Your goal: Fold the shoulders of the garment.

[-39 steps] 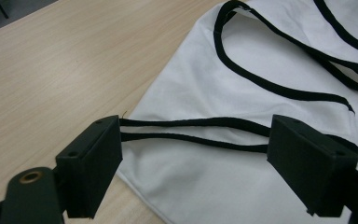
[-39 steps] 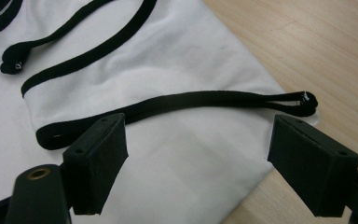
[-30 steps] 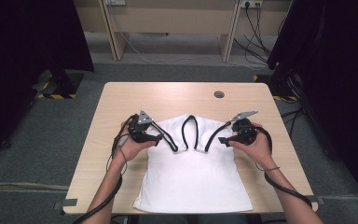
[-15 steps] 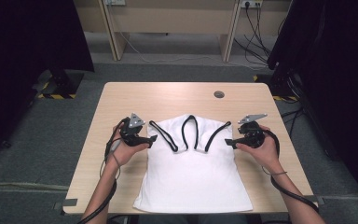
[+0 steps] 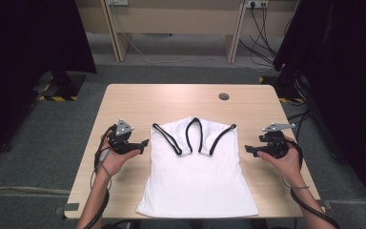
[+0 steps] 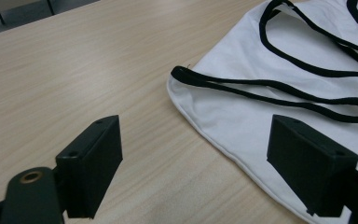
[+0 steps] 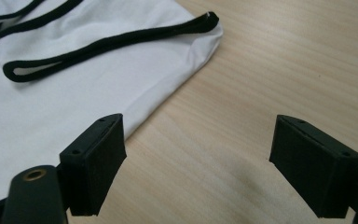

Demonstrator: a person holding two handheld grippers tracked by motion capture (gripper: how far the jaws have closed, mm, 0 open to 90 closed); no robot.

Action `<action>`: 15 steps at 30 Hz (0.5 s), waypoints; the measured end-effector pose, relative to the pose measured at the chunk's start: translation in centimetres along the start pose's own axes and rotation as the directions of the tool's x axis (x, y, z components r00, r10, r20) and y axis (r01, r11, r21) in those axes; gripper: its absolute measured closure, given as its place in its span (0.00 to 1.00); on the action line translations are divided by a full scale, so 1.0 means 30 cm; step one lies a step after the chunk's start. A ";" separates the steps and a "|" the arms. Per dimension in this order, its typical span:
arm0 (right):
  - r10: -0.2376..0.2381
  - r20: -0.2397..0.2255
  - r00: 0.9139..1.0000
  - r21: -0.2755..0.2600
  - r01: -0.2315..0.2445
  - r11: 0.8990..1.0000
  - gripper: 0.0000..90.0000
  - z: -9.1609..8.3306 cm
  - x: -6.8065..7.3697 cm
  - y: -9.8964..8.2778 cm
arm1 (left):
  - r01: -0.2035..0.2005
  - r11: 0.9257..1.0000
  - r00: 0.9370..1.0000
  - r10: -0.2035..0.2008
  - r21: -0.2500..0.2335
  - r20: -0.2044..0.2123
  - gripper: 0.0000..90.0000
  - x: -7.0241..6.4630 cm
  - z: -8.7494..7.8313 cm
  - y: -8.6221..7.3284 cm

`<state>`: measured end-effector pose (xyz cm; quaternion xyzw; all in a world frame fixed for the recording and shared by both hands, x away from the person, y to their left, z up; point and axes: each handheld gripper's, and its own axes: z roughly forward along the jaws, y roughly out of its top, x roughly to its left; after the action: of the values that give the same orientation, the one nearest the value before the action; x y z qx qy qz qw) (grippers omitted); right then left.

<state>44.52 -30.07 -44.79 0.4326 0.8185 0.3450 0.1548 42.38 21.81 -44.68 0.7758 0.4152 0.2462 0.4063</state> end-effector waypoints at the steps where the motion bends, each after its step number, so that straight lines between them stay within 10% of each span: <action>1: 0.001 0.000 1.000 0.002 -0.001 1.000 0.20 0.001 -0.002 -0.006 | 0.003 1.000 1.000 -0.003 0.001 -0.001 0.19 0.001 0.001 -0.003; 15: 0.014 0.003 1.000 -0.013 -0.014 1.000 0.20 -0.012 -0.012 -0.016 | 0.004 1.000 1.000 -0.004 -0.012 -0.004 0.19 -0.005 0.005 0.007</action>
<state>44.25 -30.71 -44.87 0.4376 0.8131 0.3506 0.1565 42.51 21.56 -44.61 0.7721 0.4161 0.2495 0.4104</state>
